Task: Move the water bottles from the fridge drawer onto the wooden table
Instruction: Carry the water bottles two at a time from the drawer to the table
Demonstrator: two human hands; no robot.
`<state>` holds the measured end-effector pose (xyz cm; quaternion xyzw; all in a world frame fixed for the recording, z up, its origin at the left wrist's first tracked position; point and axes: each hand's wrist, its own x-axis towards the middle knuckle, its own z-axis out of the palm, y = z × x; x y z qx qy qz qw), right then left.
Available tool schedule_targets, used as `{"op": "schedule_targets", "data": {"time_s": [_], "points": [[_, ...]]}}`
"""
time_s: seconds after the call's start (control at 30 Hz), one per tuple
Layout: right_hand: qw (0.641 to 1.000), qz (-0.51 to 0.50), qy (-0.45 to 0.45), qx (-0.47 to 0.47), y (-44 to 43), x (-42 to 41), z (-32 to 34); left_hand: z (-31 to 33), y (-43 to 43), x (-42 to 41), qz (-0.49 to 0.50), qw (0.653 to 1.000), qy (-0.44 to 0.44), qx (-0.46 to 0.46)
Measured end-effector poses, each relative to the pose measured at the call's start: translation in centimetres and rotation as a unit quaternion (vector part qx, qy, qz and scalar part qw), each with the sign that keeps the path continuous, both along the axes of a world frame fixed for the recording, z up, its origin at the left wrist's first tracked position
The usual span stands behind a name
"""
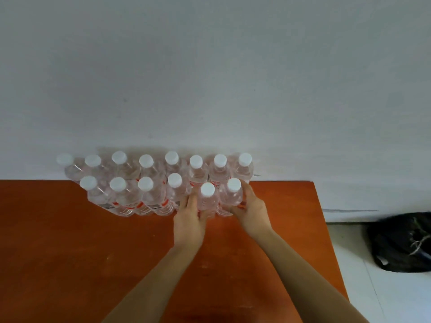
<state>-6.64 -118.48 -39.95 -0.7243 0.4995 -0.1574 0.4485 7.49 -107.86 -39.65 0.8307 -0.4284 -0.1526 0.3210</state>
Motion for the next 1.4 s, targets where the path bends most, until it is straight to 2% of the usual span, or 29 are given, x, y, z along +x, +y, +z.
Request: {"op": "schedule_targets", "data": {"time_s": [0.17,0.33,0.47,0.6,0.77,0.9,1.13,1.3,1.4], "points": [[1.000,0.020,0.013,-0.021,-0.2,1.5,-0.1,-0.2,0.3,1.2,0.015,0.996,-0.085,0.033],[0.999,0.028,0.012,-0.037,-0.2,1.7,0.3,-0.1,0.4,1.2,0.022,0.992,-0.105,0.061],[0.998,0.048,0.006,-0.044,0.0,1.3,0.9,0.7,0.4,1.1,0.006,0.994,-0.097,0.048],[0.990,0.071,0.040,-0.113,0.4,-0.5,2.3,2.1,0.9,1.6,-0.034,0.991,-0.129,-0.003],[0.964,-0.035,0.049,-0.260,1.0,-3.8,6.0,5.5,1.2,0.8,-0.045,0.960,-0.251,-0.116],[0.933,-0.113,0.089,-0.331,1.6,-7.2,7.3,7.7,0.5,-2.2,-0.094,0.953,-0.264,-0.118],[0.880,-0.211,0.186,-0.383,6.4,-18.2,5.6,7.0,-2.2,-11.5,-0.225,0.938,-0.244,-0.105],[0.843,-0.319,0.257,-0.350,11.6,-27.9,5.6,7.7,-1.7,-20.7,-0.315,0.914,-0.228,-0.112],[0.818,-0.373,0.279,-0.338,16.0,-33.6,7.2,9.6,0.3,-27.0,-0.381,0.887,-0.225,-0.128]]}}
